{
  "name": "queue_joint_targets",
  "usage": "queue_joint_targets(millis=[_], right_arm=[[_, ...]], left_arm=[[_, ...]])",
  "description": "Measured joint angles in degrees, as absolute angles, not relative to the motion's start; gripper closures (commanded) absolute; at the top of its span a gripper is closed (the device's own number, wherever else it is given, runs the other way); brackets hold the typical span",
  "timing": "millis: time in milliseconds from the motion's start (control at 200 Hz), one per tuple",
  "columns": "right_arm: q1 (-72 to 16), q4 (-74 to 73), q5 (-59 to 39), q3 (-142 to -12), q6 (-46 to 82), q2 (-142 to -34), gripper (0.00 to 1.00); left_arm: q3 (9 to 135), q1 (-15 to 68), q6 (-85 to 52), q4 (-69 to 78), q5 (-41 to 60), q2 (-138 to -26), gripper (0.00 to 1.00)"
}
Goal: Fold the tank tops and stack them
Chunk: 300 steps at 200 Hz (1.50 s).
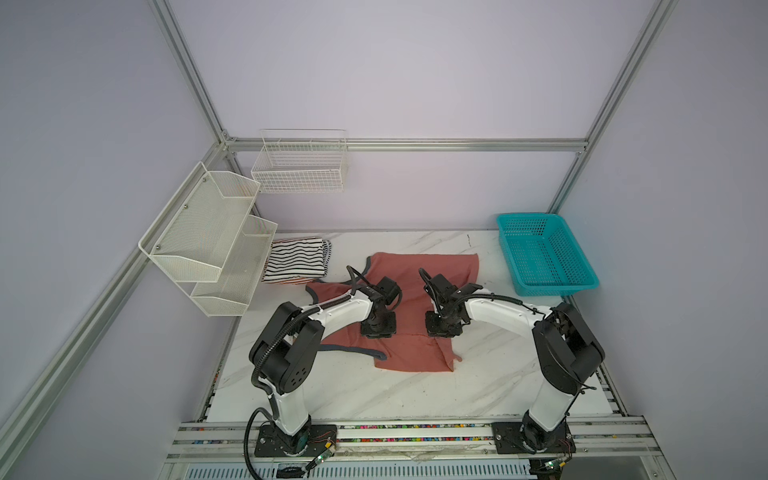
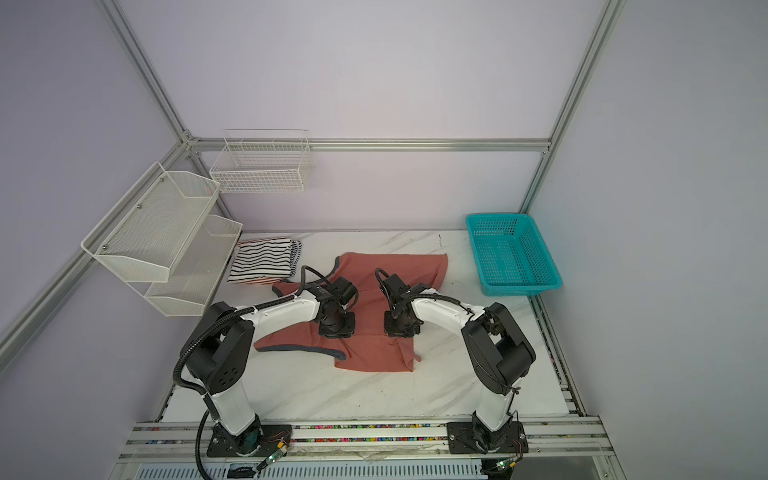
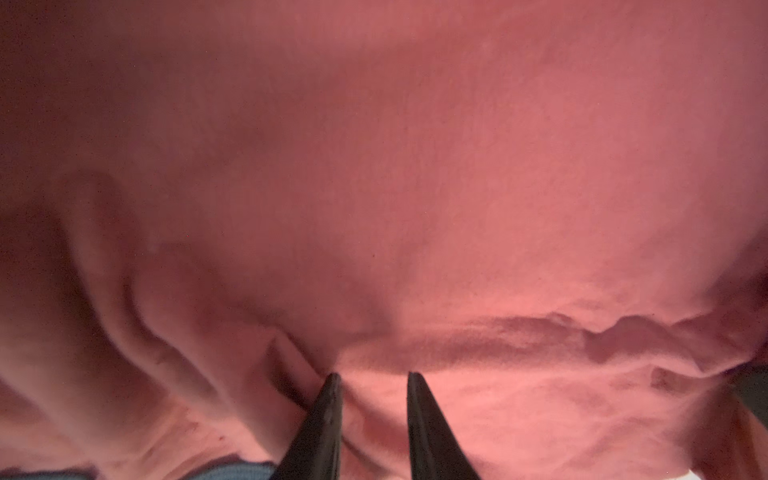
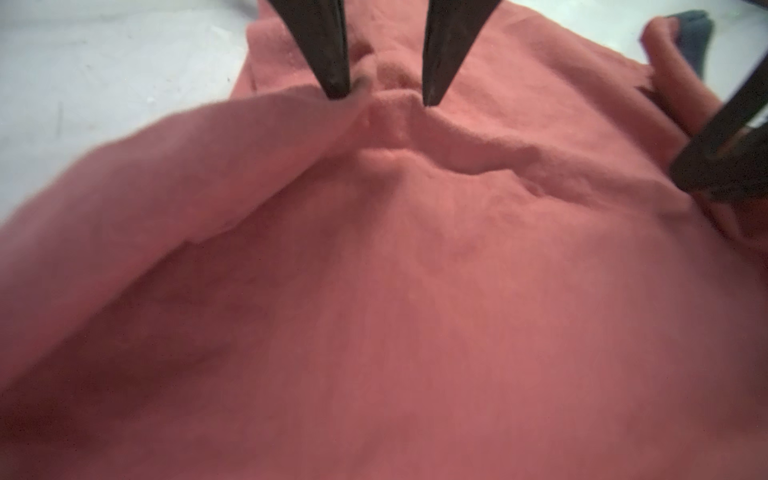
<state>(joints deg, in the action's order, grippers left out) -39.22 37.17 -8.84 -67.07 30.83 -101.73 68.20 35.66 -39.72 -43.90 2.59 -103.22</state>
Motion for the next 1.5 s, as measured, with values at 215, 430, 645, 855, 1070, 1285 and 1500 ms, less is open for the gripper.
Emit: queue_joint_targets(millis=[215,430,645,855,1070,1285,1500], right_arm=[[-40.58,38.24,-8.29,-67.07,32.14,-101.62,0.51],[-40.56,40.14,-6.72,-67.07,34.13,-92.51,0.46],[-40.56,42.37,-4.60,-63.35,38.37,-82.35,0.54],[-40.51,44.95,-3.51,-53.01,43.00,-76.16,0.62],[-40.07,45.69,-2.00,-48.64,45.67,-72.62,0.61],[-37.36,43.42,-1.85,-46.30,45.69,-71.79,0.61],[-30.65,37.78,-7.27,-42.41,43.86,-70.67,0.61]], left_arm=[[67.96,35.66,-39.77,-43.72,2.66,-103.22,0.72],[67.96,35.66,-39.57,-43.33,2.79,-103.33,0.72],[67.96,35.66,-39.35,-42.96,2.90,-104.18,0.72],[67.96,35.66,-39.31,-42.83,3.40,-104.92,0.72],[67.96,35.64,-39.27,-42.74,3.70,-104.92,0.72],[67.96,35.64,-39.27,-42.72,3.86,-104.92,0.72],[67.96,35.66,-39.33,-42.68,3.90,-104.92,0.72]])
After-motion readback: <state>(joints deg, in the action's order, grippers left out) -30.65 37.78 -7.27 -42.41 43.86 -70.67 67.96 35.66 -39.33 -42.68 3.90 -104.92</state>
